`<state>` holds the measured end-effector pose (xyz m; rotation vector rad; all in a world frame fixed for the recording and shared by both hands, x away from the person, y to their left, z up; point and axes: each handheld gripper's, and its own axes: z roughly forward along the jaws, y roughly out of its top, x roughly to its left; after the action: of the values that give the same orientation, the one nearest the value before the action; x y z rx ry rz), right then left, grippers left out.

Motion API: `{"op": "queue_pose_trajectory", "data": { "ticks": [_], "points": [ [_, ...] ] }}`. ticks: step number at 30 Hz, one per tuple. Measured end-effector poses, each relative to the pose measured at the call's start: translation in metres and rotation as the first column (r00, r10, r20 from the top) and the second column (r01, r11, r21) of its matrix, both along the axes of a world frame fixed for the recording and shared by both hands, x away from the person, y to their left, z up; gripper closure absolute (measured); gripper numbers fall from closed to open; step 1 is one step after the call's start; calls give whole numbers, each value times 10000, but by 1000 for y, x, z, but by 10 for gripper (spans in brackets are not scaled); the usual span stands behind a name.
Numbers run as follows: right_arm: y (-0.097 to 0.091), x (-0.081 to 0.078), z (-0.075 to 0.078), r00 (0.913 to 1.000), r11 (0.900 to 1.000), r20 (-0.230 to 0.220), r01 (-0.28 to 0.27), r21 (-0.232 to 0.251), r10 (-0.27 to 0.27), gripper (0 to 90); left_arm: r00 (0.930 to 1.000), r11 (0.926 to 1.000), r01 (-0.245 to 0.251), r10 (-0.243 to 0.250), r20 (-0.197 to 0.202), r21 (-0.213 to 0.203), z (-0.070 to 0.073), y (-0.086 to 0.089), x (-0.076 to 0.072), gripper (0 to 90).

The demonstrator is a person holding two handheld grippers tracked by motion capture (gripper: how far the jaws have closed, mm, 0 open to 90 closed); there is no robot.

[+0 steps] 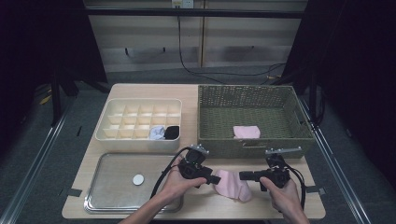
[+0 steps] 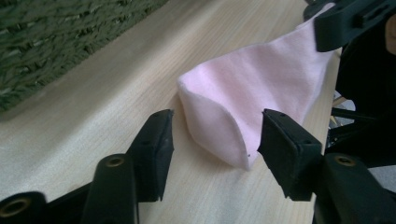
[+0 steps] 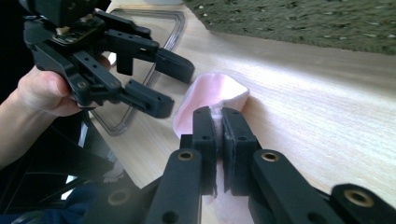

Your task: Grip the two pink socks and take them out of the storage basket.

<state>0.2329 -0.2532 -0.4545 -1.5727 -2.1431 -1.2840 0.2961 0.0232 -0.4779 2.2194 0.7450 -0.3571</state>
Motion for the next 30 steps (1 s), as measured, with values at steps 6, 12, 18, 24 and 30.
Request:
{"op": "queue_pose_trajectory", "data": {
  "ticks": [6,12,18,24,30],
  "points": [
    [2,1,-1,10000,9999,-20,-71,129,71,849,9983,9987,-499,500,-286,56,-10,1,4,442],
    [-1,1,-3,9999,9999,41,95,-112,-94,842,9990,9972,-455,454,39,585,-11,3,2,738],
    [-5,2,-10,9996,9987,69,292,-416,-290,720,9997,9974,-225,232,-92,691,-6,15,0,871],
    [-13,-7,-5,9979,9964,240,607,-587,-593,713,9993,9959,-54,88,-373,906,-2,32,-7,869],
    [-10,-15,-19,9987,9916,-45,503,-1195,-512,733,9989,9964,-192,226,-414,824,0,49,-11,864]
  ]
}}
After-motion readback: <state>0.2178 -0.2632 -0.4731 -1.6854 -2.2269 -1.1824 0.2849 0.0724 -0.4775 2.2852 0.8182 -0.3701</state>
